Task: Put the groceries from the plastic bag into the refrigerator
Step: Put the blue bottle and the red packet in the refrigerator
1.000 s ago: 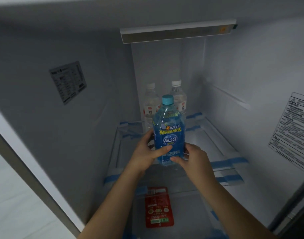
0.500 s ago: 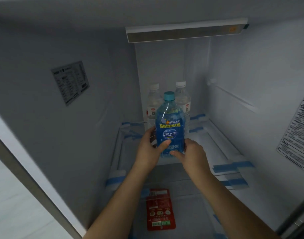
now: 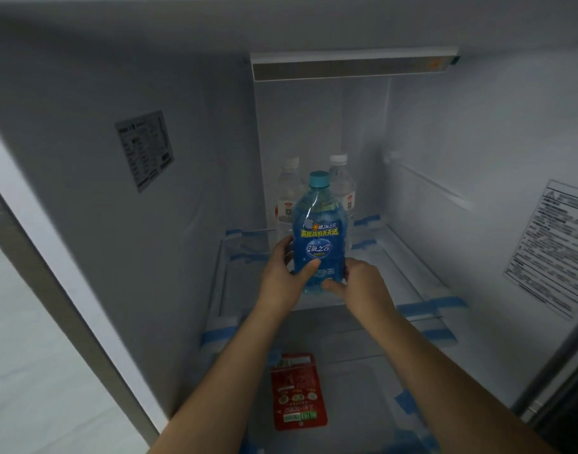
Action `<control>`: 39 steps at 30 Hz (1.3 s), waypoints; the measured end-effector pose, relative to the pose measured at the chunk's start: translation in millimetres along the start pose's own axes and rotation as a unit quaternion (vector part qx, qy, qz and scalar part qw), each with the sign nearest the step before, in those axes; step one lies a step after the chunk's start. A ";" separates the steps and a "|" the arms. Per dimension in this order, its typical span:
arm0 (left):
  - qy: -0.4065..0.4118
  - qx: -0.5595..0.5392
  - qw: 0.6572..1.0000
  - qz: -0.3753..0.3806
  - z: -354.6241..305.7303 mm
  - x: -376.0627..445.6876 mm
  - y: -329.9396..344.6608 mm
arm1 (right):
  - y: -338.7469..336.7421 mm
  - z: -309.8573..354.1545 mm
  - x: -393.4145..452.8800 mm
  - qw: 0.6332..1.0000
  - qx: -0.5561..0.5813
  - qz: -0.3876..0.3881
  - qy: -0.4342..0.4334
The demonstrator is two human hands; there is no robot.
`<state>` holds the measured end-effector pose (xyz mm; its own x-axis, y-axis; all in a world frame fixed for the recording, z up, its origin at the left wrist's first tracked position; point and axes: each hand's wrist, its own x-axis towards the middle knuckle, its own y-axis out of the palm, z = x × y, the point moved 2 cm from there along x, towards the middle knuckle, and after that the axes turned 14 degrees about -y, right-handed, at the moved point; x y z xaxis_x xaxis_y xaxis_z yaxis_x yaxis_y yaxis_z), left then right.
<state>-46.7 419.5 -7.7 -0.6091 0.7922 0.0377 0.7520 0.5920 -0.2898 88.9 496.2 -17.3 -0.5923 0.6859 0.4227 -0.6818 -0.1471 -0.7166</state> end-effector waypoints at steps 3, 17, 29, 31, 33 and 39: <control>-0.009 0.002 1.000 -0.017 4.2 -10.0 -1.2 | -7.5 -0.6 -5.9 0.999 -0.039 0.028 0.012; 0.211 0.424 0.878 -0.076 38.2 -93.8 -17.1 | 1.1 21.0 -101.2 0.964 -0.249 0.019 -0.090; 0.285 0.482 0.827 0.049 77.7 -144.6 20.1 | -3.0 17.9 -207.0 0.945 -0.320 0.061 -0.012; 0.291 0.490 0.819 0.067 79.2 -155.5 31.5 | -7.9 14.5 -228.2 0.940 -0.335 0.069 0.000; 0.299 0.491 0.814 0.085 77.2 -170.7 41.9 | -10.0 9.3 -247.5 0.936 -0.342 0.077 0.021; 0.322 0.486 0.802 0.132 78.6 -208.1 73.0 | -20.9 -4.1 -299.3 0.942 -0.323 0.047 0.077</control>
<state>115.1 286.2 -111.8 0.0306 0.9685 0.2471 0.0905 0.2435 -0.9657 282.3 296.9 -131.1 -0.5335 0.7944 0.2901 -0.1969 0.2170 -0.9561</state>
